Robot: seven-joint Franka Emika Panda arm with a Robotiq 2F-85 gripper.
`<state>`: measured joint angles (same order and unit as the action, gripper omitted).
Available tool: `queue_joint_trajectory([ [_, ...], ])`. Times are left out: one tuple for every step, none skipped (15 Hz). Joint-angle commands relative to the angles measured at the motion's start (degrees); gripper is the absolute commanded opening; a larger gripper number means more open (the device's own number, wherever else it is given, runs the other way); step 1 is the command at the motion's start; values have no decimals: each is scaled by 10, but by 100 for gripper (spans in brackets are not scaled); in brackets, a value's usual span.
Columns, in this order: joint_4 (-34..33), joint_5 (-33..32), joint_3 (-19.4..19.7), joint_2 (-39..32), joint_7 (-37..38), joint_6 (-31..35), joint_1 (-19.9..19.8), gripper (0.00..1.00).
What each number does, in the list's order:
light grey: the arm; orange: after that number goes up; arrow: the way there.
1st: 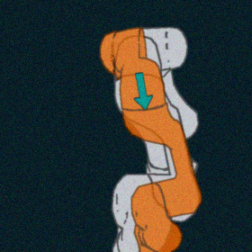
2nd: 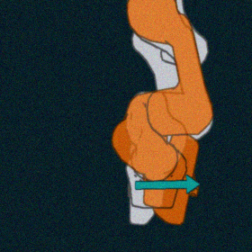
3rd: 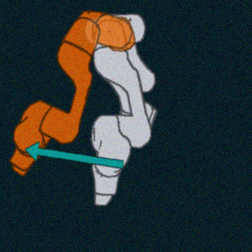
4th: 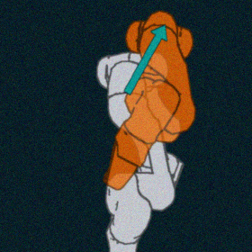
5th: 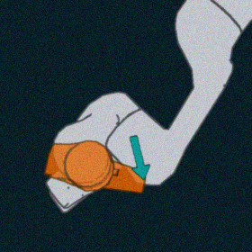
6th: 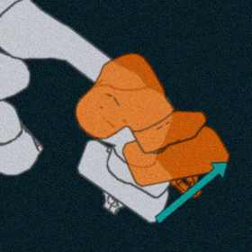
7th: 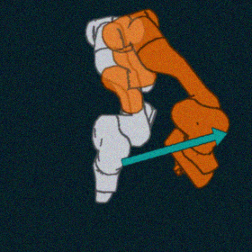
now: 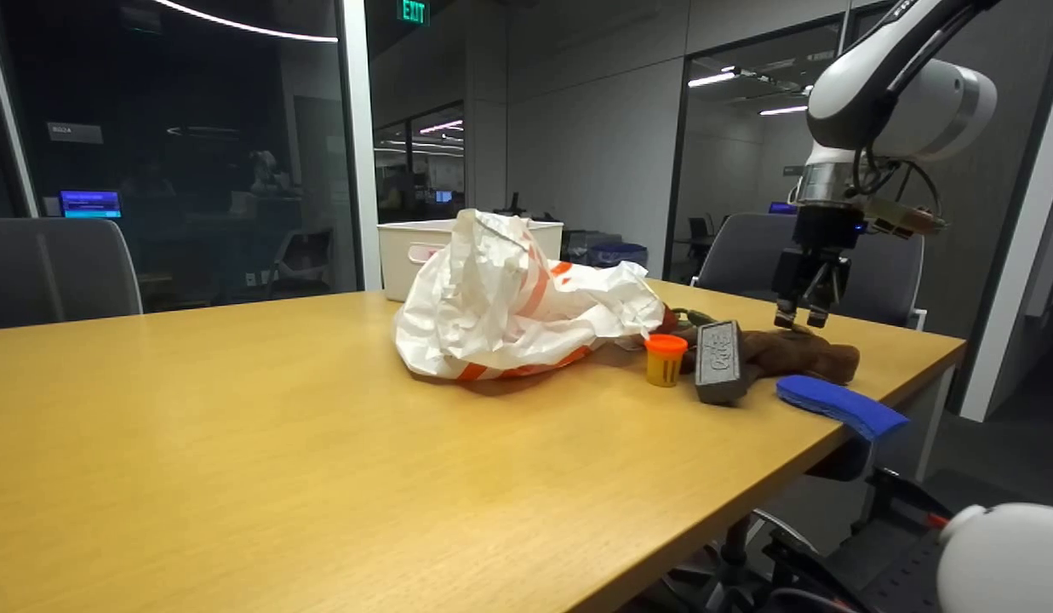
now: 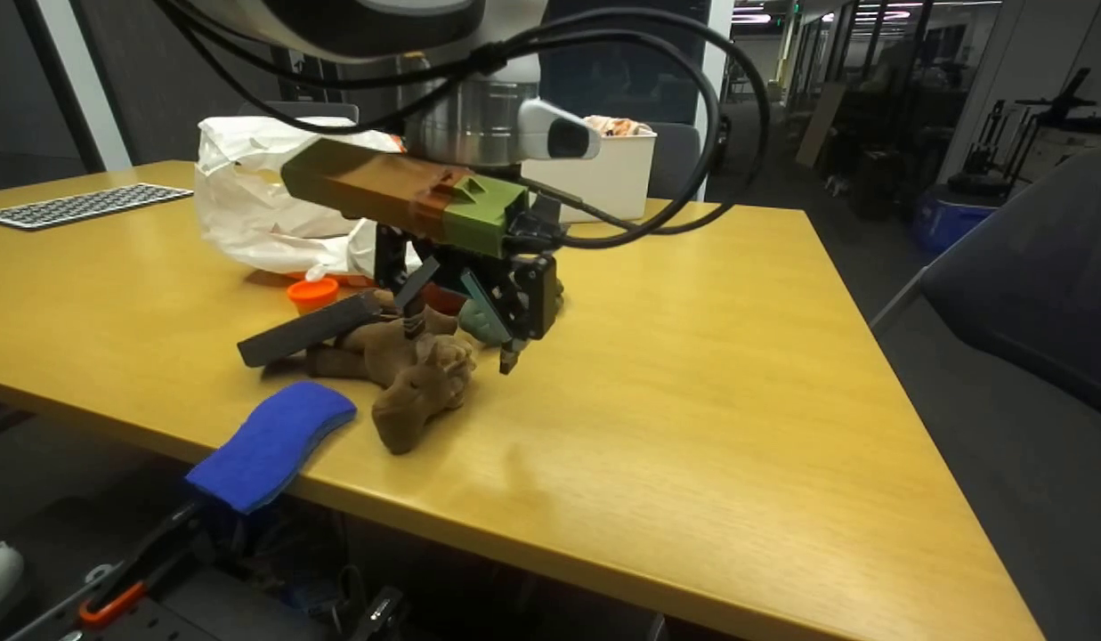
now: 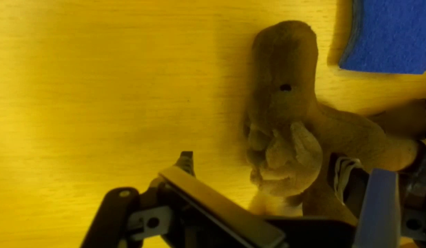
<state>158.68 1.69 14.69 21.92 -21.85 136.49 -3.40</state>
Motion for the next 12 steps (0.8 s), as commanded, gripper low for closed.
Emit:
queue_joint_trajectory([
  [0, 2, -1, -13, -17, -22, -7, 100],
  [0, 3, -1, -18, -20, -25, -7, 100],
  [0, 3, -1, -23, -21, -22, -8, 100],
  [0, 2, 0, -29, -23, -19, -9, 100],
  [0, 7, 0, -34, -23, -15, -8, 75],
  [0, 11, 1, -38, -25, -8, -7, 73],
  [0, 13, 0, -41, -26, -7, -6, 66],
  [-1, 16, 0, -44, -24, -5, -6, 56],
  [-1, 19, 0, -45, -24, -4, -6, 49],
  [-1, 24, 0, -45, -22, -6, -6, 40],
  [-1, 27, -1, -45, -21, -5, -6, 33],
  [-1, 31, -1, -45, -18, -6, -6, 26],
])
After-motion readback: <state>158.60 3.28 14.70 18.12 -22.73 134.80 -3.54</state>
